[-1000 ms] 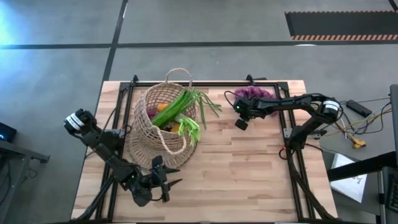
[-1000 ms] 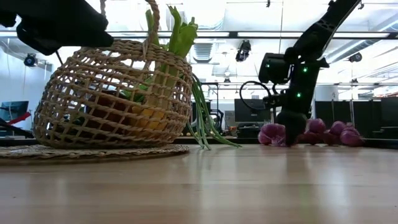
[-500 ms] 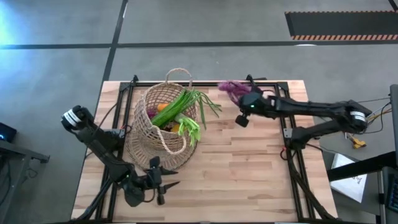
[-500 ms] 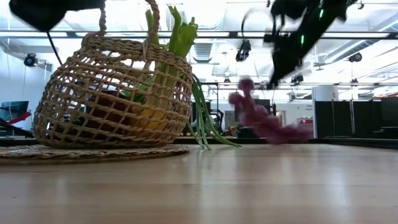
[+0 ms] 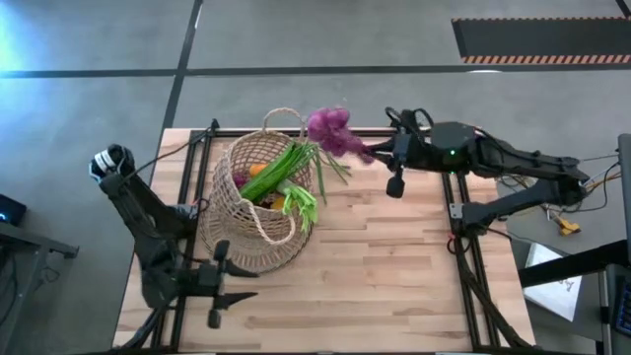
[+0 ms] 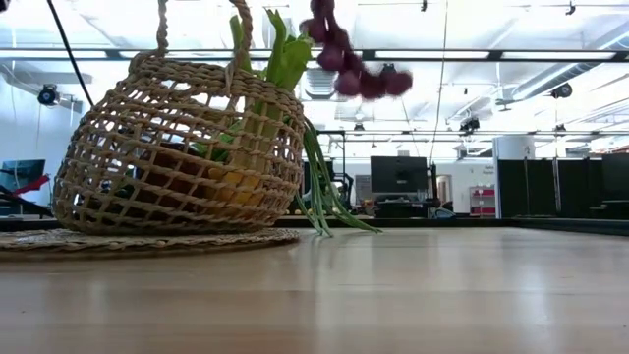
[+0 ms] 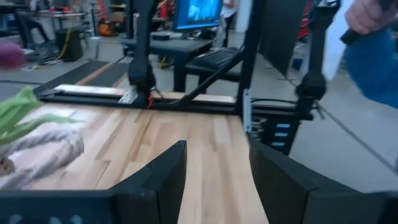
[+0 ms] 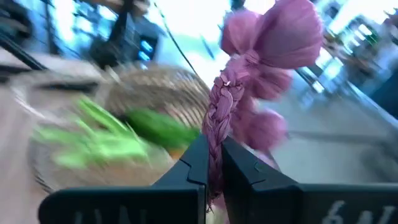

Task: Build produce basket
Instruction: Put the garlic into the basket

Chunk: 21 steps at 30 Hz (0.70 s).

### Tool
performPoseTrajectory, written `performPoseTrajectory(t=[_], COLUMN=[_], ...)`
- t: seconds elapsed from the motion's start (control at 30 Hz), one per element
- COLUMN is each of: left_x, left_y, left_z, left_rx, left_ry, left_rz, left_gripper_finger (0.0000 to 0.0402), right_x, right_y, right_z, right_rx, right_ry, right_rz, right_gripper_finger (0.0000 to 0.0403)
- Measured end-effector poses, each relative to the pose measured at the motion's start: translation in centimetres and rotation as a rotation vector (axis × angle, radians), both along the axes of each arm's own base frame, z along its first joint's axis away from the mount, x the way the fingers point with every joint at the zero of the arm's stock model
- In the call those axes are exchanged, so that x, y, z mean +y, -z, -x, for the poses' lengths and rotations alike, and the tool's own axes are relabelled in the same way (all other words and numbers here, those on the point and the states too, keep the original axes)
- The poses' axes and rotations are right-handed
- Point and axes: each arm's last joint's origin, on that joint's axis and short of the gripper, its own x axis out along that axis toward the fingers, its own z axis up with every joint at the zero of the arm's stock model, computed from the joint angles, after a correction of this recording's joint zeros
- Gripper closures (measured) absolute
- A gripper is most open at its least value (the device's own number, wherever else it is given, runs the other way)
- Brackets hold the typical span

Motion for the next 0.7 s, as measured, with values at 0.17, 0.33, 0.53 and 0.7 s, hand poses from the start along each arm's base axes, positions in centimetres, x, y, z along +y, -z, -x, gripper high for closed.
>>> performPoseTrajectory(t=[0.17,0.33,0.53,0.7], left_x=[0.6,0.8,0.5,-0.1], left_y=[-1.4,-1.8,-1.4,-0.7], left_z=[1.3,1.7,1.5,1.2], left_rx=[-0.034,-0.048,-0.037,-0.023], left_ry=[0.036,0.055,0.057,0.058], left_rz=[-0.005,-0.063,-0.104,-0.126], left_gripper_finger=[0.0242,0.0242,0.0242,0.0242], right_x=[0.4,0.1,-1.2,-2.3], right_y=[-2.6,-2.7,-0.4,0.7], right_z=[-2.9,-7.3,-13.3,-17.4], right_rx=[-0.04,-0.019,0.05,0.018], right_ry=[-0.186,-0.234,-0.231,-0.205], right_rz=[0.021,0.097,0.133,0.133], right_gripper_finger=[0.039,0.039,0.039,0.039])
